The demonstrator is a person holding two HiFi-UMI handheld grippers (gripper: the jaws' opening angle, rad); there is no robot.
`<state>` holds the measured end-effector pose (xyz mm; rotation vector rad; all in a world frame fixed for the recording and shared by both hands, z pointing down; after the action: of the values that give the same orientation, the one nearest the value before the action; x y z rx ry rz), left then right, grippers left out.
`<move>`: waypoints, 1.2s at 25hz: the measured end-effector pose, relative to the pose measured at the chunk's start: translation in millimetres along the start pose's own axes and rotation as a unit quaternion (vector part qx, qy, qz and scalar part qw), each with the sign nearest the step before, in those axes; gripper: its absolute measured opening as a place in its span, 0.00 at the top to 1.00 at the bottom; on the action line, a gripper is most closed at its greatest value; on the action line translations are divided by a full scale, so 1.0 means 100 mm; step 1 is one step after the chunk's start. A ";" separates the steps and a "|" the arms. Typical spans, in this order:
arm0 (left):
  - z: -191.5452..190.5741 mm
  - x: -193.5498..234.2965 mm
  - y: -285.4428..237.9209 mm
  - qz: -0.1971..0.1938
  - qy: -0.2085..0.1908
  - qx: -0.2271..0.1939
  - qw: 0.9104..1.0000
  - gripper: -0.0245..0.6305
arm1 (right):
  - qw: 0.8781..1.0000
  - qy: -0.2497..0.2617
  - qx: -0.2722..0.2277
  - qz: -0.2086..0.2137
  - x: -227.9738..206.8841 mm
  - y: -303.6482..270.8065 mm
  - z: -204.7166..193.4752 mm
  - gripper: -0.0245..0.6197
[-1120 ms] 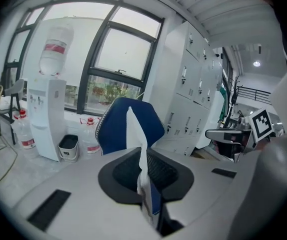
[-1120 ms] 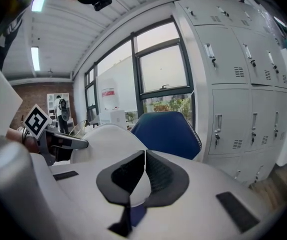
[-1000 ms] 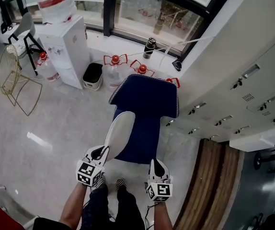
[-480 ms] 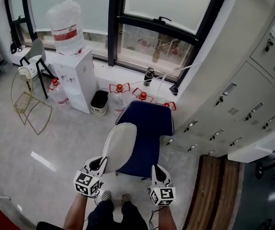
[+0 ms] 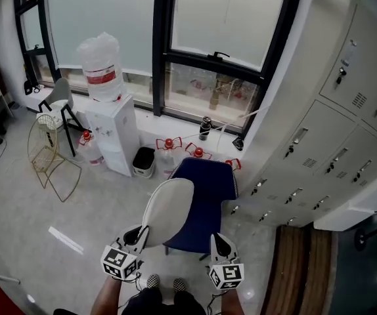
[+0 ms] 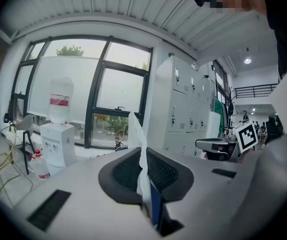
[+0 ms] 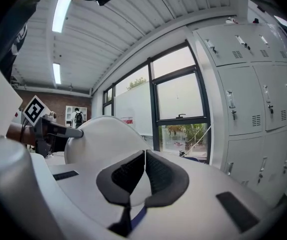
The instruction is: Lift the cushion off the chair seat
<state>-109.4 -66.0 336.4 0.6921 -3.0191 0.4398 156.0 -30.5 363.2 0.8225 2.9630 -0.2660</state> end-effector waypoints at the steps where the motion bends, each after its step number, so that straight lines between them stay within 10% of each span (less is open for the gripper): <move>1: 0.04 -0.01 0.07 0.000 -0.003 -0.004 1.000 0.91 | 1.000 0.001 -0.002 0.001 0.04 0.03 0.04 0.92; 30: 0.17 0.32 0.72 0.049 -0.021 -0.040 0.998 0.91 | 0.998 0.028 -0.027 0.039 0.48 -0.09 0.41 0.92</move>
<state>-168.0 -22.3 302.9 0.5568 -3.1013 0.3081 110.1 -21.3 319.9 0.9525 2.9649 -0.1598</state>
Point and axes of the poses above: the fingertips, and each gripper's own axes: y backward along the fingers, x to its left, z out of its top, the point moved 5 cm from there along y, backward along the fingers, and after that the axes turned 13 degrees about z, right-handed, at the moved point
